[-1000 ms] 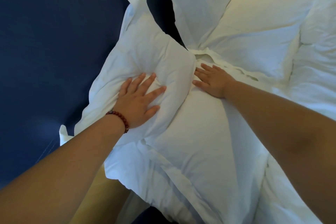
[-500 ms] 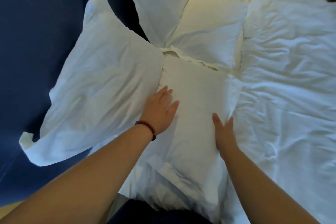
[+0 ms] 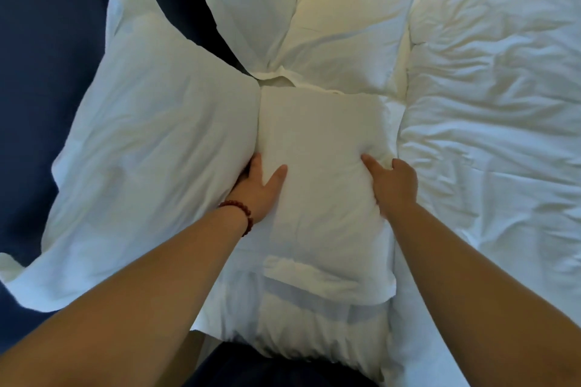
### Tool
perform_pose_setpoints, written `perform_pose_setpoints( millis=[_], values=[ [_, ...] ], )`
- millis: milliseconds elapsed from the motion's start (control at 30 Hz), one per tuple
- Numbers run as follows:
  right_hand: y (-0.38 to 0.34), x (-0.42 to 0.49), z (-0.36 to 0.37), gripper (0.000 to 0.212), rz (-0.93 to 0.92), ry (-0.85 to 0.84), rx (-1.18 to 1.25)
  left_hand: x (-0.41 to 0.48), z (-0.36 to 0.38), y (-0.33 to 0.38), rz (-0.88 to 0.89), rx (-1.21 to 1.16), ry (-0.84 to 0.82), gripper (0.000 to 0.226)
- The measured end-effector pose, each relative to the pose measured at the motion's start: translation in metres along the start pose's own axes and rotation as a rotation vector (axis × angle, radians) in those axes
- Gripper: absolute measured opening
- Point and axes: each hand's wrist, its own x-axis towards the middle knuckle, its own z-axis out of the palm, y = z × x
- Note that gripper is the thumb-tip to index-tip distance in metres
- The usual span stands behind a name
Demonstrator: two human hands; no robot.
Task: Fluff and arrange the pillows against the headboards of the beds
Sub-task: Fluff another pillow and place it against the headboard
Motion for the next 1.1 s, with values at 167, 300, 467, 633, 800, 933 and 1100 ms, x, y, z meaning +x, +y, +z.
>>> perform_pose_setpoints(
  millis=[167, 300, 467, 633, 800, 933, 1100],
  values=[
    [0.032, -0.022, 0.003, 0.077, 0.066, -0.021, 0.011, -0.005, 0.005, 0.007, 0.000, 0.067, 0.007, 0.093],
    [0.063, -0.053, -0.007, 0.077, 0.147, -0.069, 0.073, -0.020, 0.015, 0.011, 0.040, -0.026, 0.174, 0.097],
    [0.083, -0.094, -0.003, 0.094, 0.279, -0.119, 0.087, -0.020, 0.021, 0.008, -0.045, 0.010, 0.075, 0.105],
    [0.077, -0.082, -0.019, 0.055, 0.071, 0.039, 0.035, -0.008, -0.007, 0.008, -0.016, 0.077, -0.045, 0.107],
    [0.101, -0.088, -0.031, 0.059, 0.193, 0.015, 0.047, -0.059, 0.030, -0.024, 0.043, -0.042, -0.024, 0.102],
    [0.119, -0.124, -0.037, 0.058, 0.231, -0.179, 0.176, -0.085, 0.043, -0.053, 0.074, -0.337, 0.155, 0.074],
    [0.142, -0.167, -0.029, 0.042, 0.409, -0.300, 0.303, -0.106, 0.060, -0.077, -0.247, -0.581, 0.371, 0.047]
  ],
)
